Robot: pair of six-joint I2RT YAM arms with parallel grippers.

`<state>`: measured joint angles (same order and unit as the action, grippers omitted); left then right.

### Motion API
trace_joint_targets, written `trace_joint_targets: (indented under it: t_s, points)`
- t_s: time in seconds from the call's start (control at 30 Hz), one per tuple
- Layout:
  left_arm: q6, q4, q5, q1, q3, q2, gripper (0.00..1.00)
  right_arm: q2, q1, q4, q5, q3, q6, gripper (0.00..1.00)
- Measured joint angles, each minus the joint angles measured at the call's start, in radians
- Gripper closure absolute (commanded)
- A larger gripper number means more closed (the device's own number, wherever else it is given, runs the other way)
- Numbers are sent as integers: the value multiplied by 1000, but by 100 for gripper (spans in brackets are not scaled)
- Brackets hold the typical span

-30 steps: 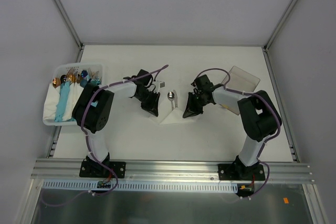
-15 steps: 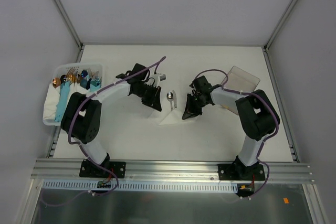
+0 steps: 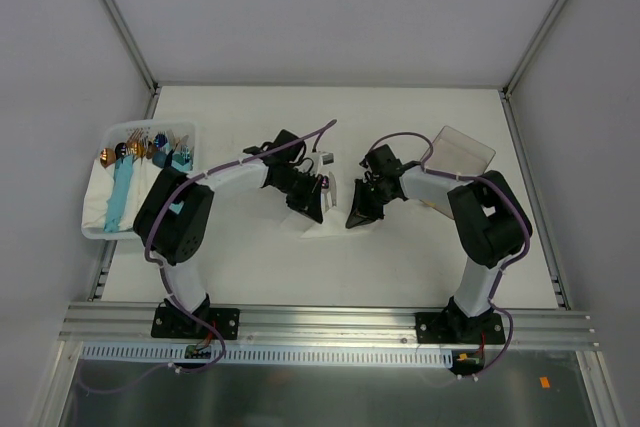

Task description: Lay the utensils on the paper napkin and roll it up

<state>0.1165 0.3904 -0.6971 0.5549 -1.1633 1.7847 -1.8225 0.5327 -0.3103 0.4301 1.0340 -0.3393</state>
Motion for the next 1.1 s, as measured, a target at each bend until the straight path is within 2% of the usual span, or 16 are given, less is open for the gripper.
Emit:
trace_joint_targets:
  t_s: [0.67,0.87,1.0,1.1]
  points:
    - [51,-51,92,1,-7,155,94,-4,3,-1,1,8,0,87]
    - [74,-50,106,1,-11,159,94,0,3,0,2,9,-8,74]
    - [81,-50,112,1,-10,159,94,41,5,-4,-16,6,-18,57]
    - [83,-51,113,1,-10,159,94,126,5,0,-40,-20,-36,55]
